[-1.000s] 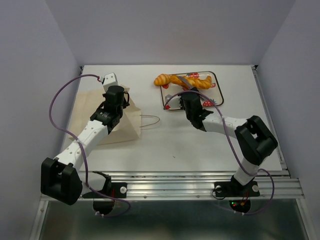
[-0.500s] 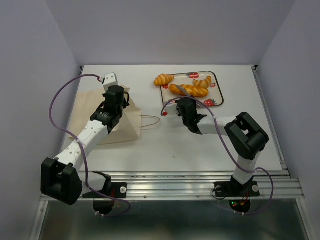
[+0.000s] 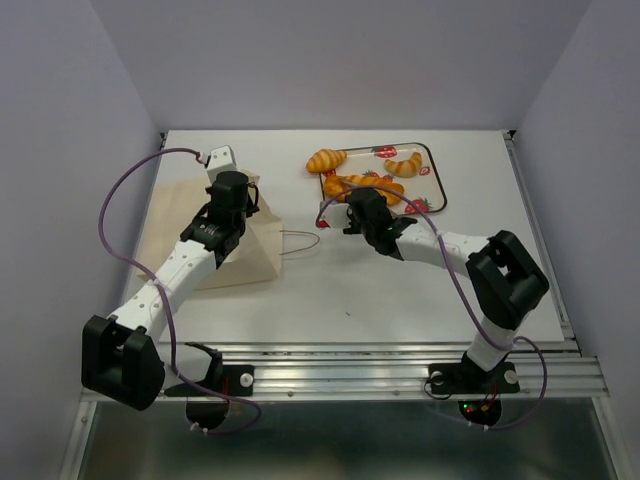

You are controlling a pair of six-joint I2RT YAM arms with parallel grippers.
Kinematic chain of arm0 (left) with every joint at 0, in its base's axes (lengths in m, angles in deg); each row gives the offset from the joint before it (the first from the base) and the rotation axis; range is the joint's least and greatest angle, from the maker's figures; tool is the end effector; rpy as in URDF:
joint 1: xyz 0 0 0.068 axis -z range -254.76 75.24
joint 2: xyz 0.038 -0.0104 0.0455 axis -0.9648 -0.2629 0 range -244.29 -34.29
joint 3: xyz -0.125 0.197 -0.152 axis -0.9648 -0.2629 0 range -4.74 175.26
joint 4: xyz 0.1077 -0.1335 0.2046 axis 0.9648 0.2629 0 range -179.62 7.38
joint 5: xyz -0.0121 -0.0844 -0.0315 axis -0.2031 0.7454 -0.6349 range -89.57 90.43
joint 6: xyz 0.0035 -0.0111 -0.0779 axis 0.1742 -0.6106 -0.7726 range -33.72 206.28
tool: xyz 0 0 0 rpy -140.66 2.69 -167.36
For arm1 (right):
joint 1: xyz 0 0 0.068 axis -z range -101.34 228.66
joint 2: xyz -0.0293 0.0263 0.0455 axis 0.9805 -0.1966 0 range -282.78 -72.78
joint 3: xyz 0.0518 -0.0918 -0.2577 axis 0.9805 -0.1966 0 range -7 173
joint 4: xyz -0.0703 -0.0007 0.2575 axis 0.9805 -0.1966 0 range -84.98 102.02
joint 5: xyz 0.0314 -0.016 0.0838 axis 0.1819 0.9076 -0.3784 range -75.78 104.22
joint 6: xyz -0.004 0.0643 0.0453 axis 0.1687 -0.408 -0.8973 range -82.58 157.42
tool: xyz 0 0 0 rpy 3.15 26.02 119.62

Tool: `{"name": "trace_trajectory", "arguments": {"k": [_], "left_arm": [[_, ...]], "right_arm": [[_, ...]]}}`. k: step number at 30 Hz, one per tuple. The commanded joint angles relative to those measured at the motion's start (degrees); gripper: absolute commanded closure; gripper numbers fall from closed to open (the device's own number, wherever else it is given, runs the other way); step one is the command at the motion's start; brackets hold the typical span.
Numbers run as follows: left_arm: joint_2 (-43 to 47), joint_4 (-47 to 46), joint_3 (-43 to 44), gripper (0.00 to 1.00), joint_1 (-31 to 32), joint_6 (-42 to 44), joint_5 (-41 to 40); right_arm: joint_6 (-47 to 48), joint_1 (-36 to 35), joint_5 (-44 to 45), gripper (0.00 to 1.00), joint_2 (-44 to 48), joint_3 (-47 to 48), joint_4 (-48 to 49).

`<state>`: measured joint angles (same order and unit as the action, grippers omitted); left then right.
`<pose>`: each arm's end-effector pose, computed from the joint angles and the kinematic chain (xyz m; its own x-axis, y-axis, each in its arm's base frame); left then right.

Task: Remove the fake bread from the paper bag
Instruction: Place the fake bread in the container.

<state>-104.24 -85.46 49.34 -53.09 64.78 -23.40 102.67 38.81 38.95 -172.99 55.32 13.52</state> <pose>0.3009 -0.0901 0.3095 -0.2906 -0.2453 -0.9248 -0.1306 0.9677 -0.2156 0.3341 0.2419 0.1920 0.1031 -0.9884 -0.1117 -0.5491 0.0371 -0.8349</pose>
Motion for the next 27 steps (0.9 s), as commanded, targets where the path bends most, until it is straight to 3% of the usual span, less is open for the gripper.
{"name": "trace_trajectory", "arguments": {"k": [1, 22, 27], "left_arm": [[1.8, -1.4, 0.6, 1.0, -0.2, 0.7, -0.9], [2.2, -1.7, 0.8, 1.0, -0.2, 1.1, 1.5], [2.9, -2.1, 0.2, 1.0, -0.1, 0.9, 2.5]], "right_arm": [[-3.8, -0.9, -4.5, 0.46, 1.7, 2.8, -6.6], [-12.6, -0.9, -14.4, 0.5, 15.3, 9.8, -13.7], [-19.4, 1.5, -10.2, 0.52, 18.0, 11.7, -4.5]]}}
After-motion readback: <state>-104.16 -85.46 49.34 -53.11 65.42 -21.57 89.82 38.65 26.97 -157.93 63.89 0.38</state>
